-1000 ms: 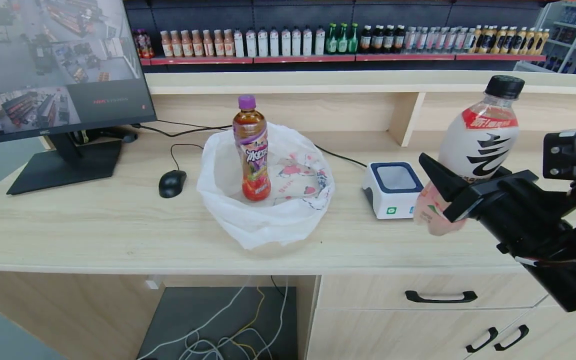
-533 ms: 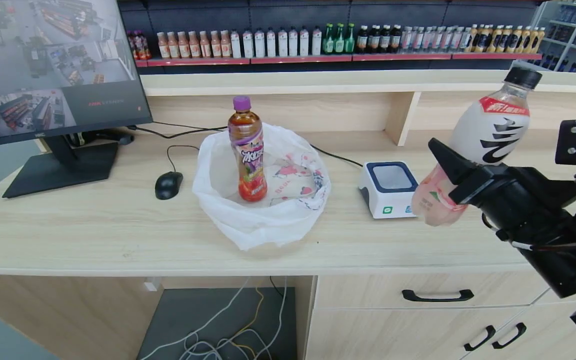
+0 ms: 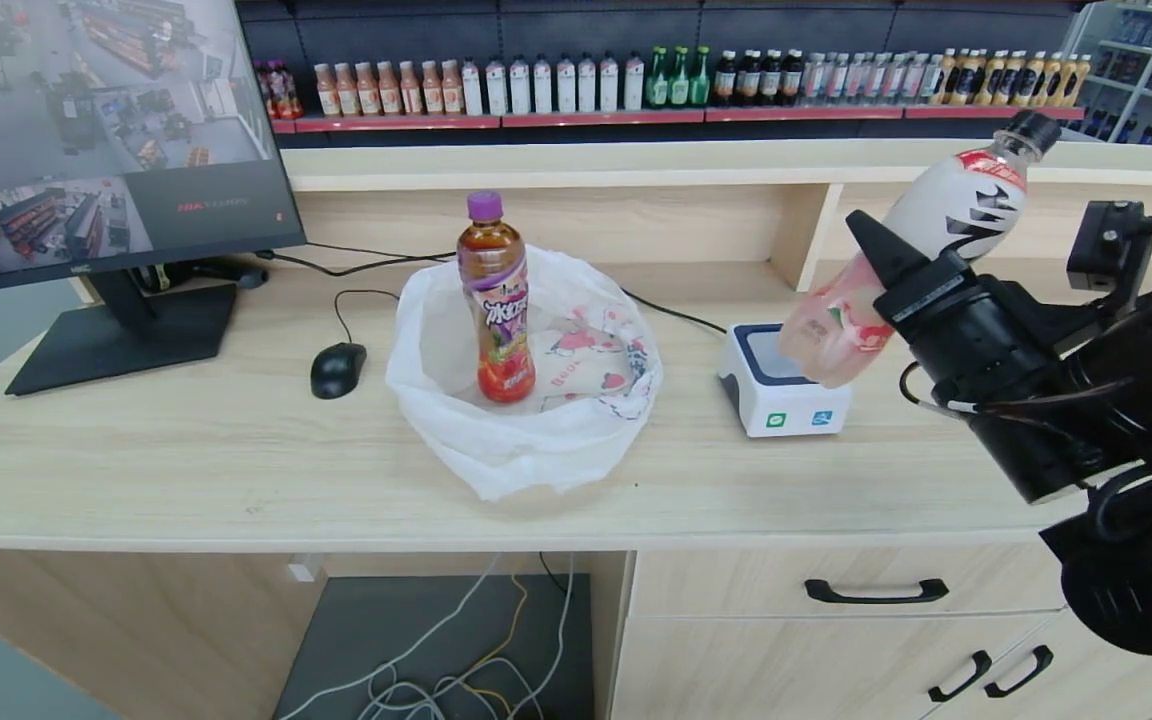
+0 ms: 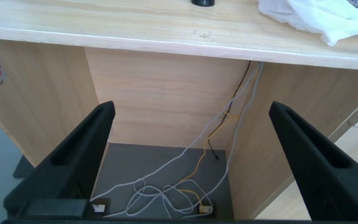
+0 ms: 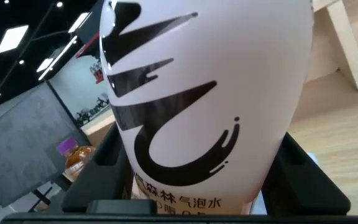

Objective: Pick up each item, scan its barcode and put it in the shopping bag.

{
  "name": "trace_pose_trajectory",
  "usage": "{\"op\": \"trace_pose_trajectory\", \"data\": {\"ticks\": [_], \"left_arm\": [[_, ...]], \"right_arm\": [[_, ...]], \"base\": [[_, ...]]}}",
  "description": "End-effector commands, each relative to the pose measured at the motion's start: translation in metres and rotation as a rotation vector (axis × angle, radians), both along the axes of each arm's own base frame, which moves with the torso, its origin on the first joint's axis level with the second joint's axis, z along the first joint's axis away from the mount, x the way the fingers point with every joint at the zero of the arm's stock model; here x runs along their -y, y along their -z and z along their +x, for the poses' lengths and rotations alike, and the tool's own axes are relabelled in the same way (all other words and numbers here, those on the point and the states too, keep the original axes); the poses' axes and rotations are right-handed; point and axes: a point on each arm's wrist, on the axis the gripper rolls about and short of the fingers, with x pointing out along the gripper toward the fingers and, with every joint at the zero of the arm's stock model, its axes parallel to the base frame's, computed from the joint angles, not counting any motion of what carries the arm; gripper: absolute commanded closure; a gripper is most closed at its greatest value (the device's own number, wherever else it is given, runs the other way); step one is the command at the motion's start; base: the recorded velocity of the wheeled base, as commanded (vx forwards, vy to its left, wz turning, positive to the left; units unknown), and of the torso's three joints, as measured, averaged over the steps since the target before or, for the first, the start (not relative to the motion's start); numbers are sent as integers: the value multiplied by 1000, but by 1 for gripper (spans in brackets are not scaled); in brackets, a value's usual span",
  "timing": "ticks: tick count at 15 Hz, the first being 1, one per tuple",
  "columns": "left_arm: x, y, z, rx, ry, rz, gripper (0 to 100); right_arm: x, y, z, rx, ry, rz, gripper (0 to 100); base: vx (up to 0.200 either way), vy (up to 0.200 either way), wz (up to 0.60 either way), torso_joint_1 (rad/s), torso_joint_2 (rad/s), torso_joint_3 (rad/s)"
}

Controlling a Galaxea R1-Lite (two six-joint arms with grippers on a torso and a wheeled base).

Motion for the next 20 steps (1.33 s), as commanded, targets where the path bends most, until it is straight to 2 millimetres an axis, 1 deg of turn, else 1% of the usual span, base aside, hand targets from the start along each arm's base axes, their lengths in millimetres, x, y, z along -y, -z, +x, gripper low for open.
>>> {"op": "trace_pose_trajectory", "data": {"ticks": [1,2,5,7,9,11,13,15,18,20], "left_arm": [[0,0,0,0,0,0,0],[0,0,0,0,0,0,0],[0,0,0,0,0,0,0],[0,0,0,0,0,0,0],[0,0,0,0,0,0,0],[0,0,0,0,0,0,0],[0,0,0,0,0,0,0],[0,0,0,0,-2,0,0],[0,0,0,0,0,0,0],[0,0,0,0,0,0,0]], "right_arm": [[0,9,13,-31,-7,30,100],[-1,8,19,-35,-35,99,100],[1,8,34,-92,-29,199,100],[1,5,43,-111,-27,258,100],[6,5,73,-112,28,329,100],[6,2,82,-118,24,352,100],[3,6,83,-159,19,364,100],[-4,5,83,-176,6,373,100],[-5,7,87,-228,-4,406,100],[-6,13,89,-253,-11,429,100]], "base": [[0,0,0,0,0,0],[0,0,0,0,0,0],[0,0,0,0,0,0],[0,0,0,0,0,0],[0,0,0,0,0,0],[0,0,0,0,0,0],[0,0,0,0,0,0],[0,0,0,0,0,0],[0,0,0,0,0,0],[0,0,0,0,0,0]]}}
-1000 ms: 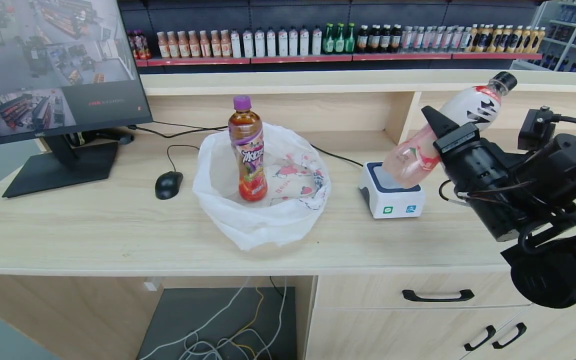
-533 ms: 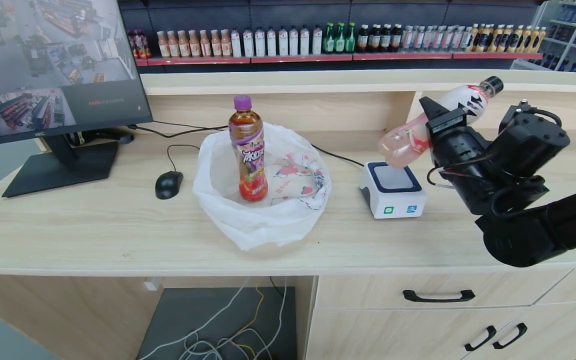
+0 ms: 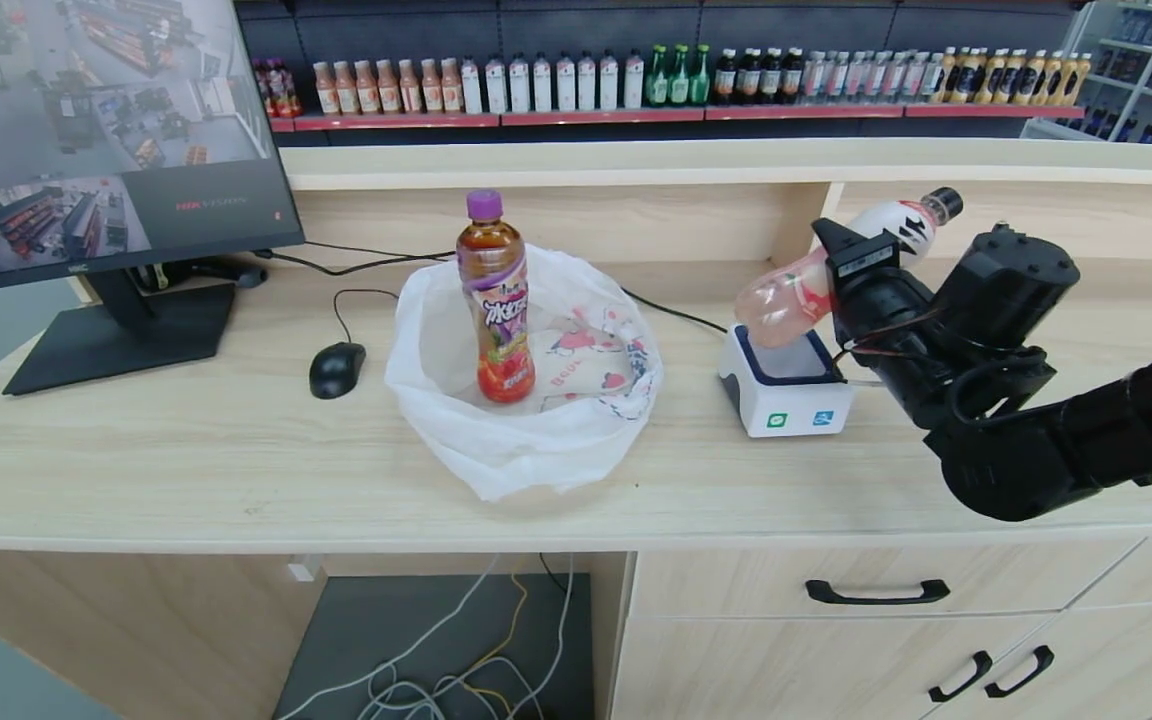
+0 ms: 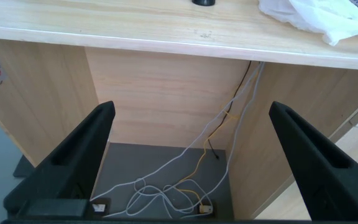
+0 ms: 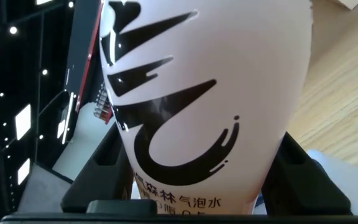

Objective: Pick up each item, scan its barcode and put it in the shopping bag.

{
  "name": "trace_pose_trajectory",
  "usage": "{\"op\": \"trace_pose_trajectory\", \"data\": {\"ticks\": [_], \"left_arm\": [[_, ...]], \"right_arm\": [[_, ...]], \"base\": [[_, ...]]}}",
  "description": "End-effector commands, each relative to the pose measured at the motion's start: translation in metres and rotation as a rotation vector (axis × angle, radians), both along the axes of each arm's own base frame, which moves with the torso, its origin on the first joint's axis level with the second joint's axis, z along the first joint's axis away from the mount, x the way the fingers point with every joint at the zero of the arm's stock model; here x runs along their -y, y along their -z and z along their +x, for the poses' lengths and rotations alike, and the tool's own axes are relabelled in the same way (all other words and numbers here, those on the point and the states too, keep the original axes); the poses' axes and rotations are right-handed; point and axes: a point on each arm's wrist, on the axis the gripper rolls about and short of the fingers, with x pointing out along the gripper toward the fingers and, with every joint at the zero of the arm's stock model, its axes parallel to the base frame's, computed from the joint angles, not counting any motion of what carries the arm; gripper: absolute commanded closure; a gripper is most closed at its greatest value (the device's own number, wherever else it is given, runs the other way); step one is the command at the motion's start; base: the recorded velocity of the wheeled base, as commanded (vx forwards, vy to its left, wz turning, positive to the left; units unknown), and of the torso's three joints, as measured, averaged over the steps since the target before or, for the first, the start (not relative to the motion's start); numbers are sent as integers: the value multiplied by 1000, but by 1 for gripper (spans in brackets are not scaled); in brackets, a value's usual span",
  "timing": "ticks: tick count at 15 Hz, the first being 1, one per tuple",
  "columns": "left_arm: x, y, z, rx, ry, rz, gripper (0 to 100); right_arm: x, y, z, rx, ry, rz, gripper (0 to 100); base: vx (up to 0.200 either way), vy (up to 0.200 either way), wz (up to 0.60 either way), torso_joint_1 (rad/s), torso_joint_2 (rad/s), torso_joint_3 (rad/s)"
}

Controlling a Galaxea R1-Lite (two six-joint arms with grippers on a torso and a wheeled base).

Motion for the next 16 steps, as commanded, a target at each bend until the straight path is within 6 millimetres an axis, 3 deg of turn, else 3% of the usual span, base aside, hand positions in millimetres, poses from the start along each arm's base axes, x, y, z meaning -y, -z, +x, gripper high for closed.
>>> {"op": "trace_pose_trajectory", "data": {"ticks": [1,6,16], "left_arm": [[0,0,0,0,-1,0,0],[0,0,0,0,-1,0,0],[0,0,0,0,-1,0,0]], "right_arm": [[-1,6,3,-15,-4,3,100],[-2,18,7,-48,-1,21,100],[-1,19,9,-50,18,43,100]], "base": [[0,0,0,0,0,0],[0,0,0,0,0,0],[0,0,0,0,0,0]]}}
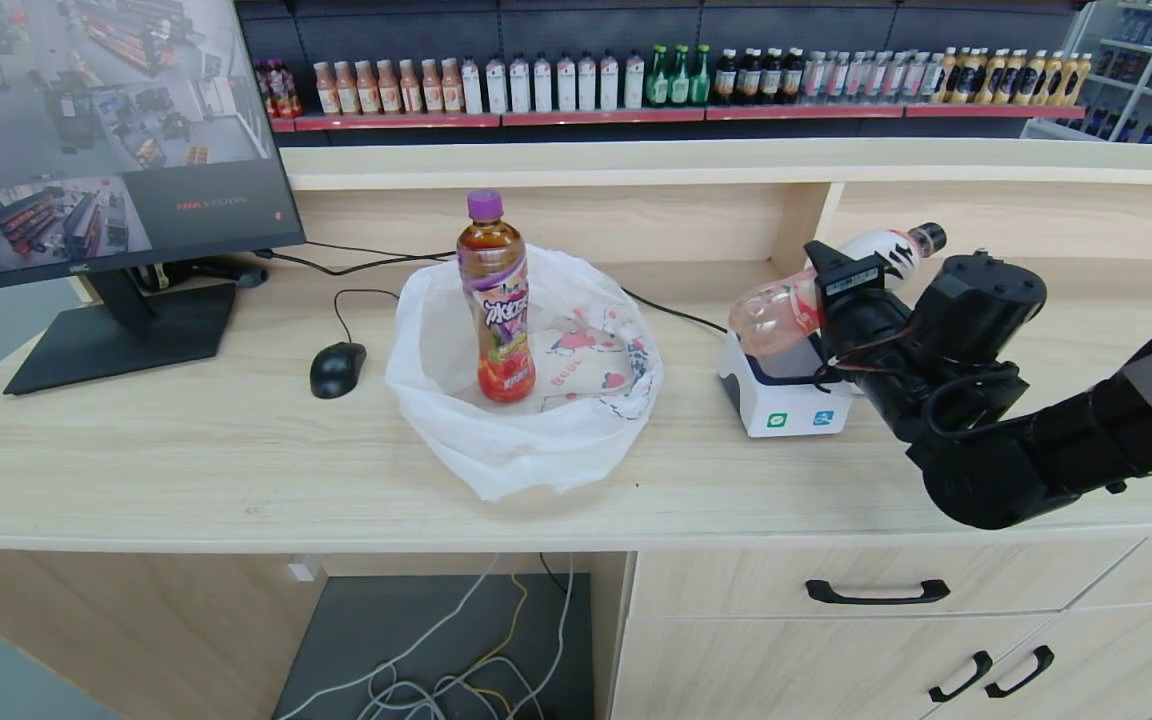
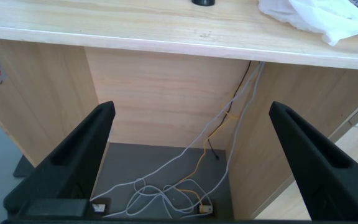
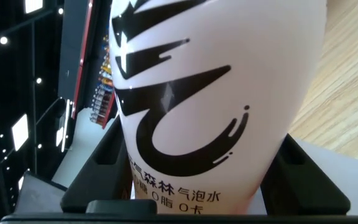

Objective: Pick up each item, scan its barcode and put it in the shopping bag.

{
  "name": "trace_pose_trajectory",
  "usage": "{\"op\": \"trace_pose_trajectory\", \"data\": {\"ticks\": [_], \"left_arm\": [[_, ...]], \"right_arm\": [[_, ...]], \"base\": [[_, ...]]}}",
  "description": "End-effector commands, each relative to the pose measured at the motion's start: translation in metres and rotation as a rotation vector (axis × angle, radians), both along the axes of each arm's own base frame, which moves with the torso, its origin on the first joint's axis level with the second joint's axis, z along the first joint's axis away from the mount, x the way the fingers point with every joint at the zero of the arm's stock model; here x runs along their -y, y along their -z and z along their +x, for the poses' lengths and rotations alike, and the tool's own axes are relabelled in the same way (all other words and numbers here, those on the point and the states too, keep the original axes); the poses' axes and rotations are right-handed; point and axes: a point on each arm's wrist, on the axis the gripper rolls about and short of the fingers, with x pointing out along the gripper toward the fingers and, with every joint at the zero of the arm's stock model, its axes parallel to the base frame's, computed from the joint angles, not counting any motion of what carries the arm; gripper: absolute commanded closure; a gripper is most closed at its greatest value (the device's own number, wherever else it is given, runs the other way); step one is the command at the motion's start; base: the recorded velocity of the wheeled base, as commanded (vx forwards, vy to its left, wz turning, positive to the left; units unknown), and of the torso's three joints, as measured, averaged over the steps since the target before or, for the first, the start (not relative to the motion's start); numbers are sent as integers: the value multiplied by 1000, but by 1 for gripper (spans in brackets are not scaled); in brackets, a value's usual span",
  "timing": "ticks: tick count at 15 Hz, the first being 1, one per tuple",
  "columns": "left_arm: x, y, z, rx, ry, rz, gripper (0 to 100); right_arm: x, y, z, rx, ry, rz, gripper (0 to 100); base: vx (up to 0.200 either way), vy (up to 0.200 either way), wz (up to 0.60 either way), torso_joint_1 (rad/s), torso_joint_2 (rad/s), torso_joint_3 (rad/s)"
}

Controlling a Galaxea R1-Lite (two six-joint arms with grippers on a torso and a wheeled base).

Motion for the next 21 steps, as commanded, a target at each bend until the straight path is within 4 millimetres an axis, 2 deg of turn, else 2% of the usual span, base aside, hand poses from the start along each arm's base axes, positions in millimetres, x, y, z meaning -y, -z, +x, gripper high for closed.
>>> {"op": "trace_pose_trajectory", "data": {"ticks": [1,7,14,21], "left_arm": [[0,0,0,0,0,-1,0],[0,0,0,0,0,-1,0],[0,0,0,0,-2,-1,0],[0,0,0,0,-2,-1,0]], "right_arm": [[0,0,0,1,2,0,100],[3,1,-3,-5,20,14,100],[6,-16,-10,35,24,22,100],[12,-34,-33,70,79,-100,100]], "base": [[0,0,0,0,0,0],[0,0,0,0,0,0],[0,0,0,0,0,0],[0,0,0,0,0,0]]}}
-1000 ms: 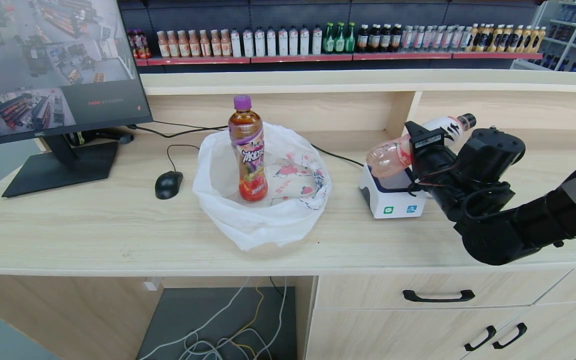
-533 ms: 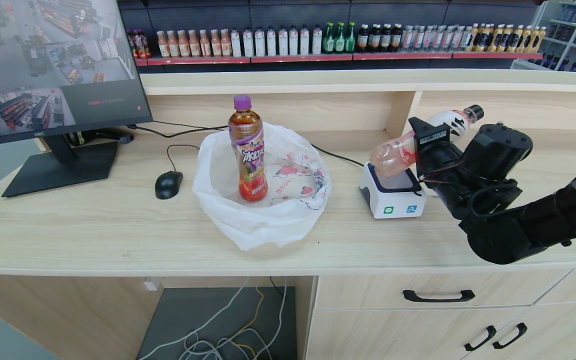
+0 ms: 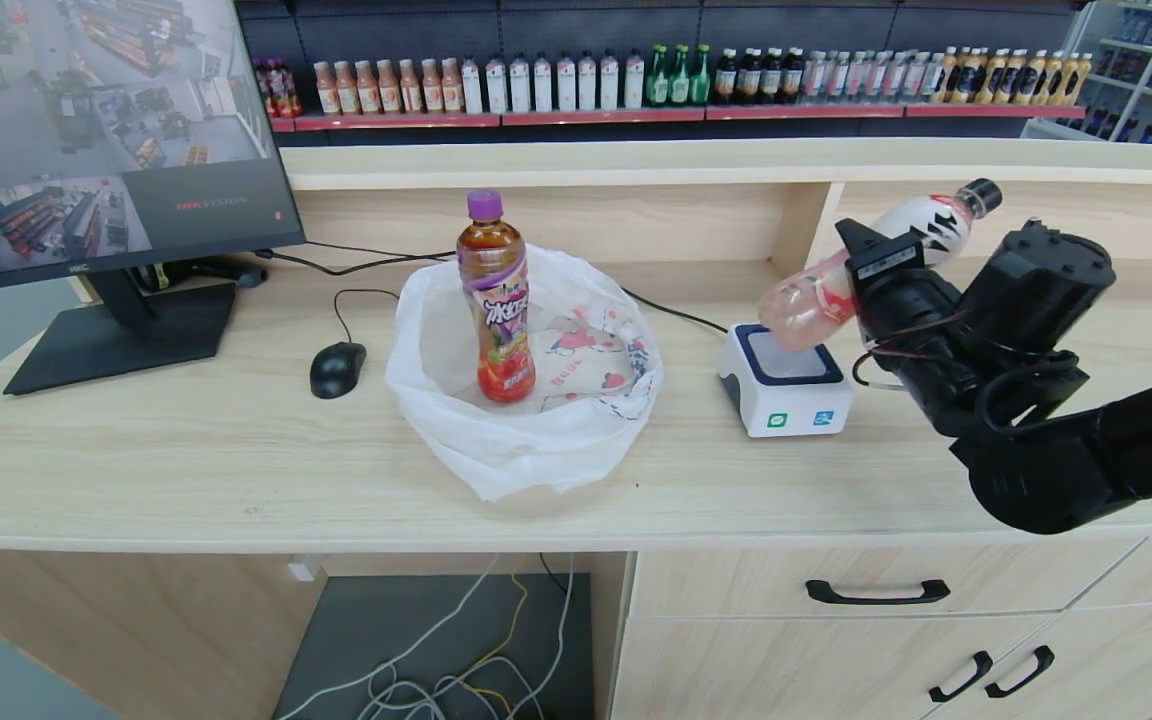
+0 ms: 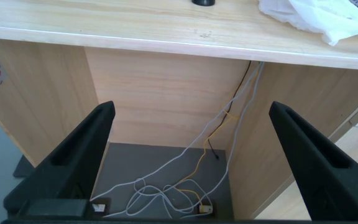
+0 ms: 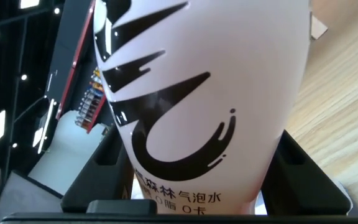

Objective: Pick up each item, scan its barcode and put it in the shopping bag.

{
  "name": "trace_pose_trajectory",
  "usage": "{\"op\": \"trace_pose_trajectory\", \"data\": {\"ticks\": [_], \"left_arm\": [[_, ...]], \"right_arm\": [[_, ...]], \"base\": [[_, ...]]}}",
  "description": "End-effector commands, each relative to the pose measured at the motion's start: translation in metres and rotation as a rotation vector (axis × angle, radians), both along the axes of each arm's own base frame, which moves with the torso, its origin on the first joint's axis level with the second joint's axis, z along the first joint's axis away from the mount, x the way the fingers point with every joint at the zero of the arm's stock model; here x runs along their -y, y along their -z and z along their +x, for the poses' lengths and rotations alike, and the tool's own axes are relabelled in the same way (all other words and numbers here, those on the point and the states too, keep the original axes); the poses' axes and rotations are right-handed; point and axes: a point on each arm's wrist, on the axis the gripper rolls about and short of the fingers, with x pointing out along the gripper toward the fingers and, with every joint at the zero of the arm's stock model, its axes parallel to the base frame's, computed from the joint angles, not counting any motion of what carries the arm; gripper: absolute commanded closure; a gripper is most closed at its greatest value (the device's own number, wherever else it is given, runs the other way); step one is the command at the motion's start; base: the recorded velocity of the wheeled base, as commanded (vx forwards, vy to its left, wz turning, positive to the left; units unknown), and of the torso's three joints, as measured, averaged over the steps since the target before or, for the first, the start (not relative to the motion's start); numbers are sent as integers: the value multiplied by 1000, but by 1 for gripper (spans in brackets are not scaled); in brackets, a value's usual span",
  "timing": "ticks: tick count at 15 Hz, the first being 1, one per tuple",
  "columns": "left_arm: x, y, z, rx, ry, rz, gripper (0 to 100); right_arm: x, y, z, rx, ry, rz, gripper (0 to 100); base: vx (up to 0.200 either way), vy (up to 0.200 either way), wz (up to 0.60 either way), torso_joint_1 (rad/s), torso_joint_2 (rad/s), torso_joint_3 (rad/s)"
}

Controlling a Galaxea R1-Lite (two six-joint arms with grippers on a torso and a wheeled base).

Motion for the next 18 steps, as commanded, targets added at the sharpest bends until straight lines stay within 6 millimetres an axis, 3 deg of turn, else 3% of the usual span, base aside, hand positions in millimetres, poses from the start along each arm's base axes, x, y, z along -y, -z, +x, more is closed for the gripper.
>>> {"op": "trace_pose_trajectory", "data": {"ticks": [1,4,6,11,14,16,18], "left_arm": [[0,0,0,0,-1,0,0],[0,0,0,0,0,0,0],[0,0,0,0,0,0,0],[0,0,0,0,-1,0,0],[0,0,0,0,2,7,0],[0,0,0,-2,2,7,0],[0,0,0,0,2,10,0]], "right_arm": [[3,-15,-11,34,19,0,100],[1,-28,-31,55,81,-143,100],[1,-33,-34,83,162,-294,100],[-27,-51,-51,292,203,-644,100],[-30,-44,-56,395,201,-807,100],[-31,-17,-64,375,116,-933,100],[-33,-12,-66,368,100,-953,100]], "base": [[0,0,0,0,0,0],[0,0,0,0,0,0],[0,0,0,0,0,0],[0,0,0,0,0,0],[0,0,0,0,0,0],[0,0,0,0,0,0],[0,0,0,0,0,0]]}}
